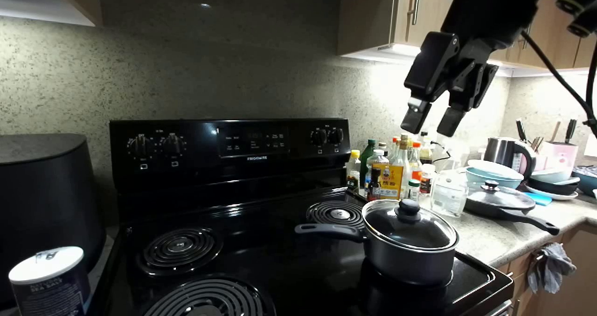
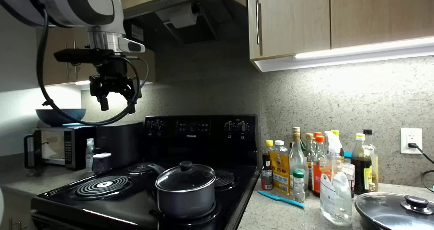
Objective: Remove the lid from the pot
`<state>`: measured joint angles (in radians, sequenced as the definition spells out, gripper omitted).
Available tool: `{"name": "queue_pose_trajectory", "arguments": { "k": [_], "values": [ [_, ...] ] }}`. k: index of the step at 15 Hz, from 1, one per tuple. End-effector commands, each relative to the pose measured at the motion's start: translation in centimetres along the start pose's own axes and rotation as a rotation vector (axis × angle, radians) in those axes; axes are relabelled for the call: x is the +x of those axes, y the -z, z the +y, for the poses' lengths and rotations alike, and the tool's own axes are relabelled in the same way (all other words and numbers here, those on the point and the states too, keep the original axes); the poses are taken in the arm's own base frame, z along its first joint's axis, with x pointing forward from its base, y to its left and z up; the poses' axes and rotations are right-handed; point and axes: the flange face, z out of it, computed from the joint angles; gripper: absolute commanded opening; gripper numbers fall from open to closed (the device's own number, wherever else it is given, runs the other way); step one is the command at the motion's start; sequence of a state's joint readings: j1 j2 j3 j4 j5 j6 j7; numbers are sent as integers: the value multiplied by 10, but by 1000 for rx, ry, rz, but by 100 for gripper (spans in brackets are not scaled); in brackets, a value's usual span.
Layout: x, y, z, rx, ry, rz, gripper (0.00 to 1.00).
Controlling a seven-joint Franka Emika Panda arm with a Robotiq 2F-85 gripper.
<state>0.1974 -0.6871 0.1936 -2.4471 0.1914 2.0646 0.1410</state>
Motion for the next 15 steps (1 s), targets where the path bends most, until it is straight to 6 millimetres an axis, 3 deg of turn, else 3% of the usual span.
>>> {"name": "queue_pose_trajectory", "arguments": {
  "k": [1, 9, 11, 12, 13, 15],
  "values": [
    [4, 4, 9, -22, -25, 17, 100],
    [28, 10, 102, -20, -282, 33, 100],
    [29, 18, 106, -12, -294, 43, 100],
    [26, 33, 98, -1, -259, 78, 100],
    [25, 18, 108, -7, -262, 37, 100],
    [28, 29, 103, -4, -252, 62, 100]
  ]
}}
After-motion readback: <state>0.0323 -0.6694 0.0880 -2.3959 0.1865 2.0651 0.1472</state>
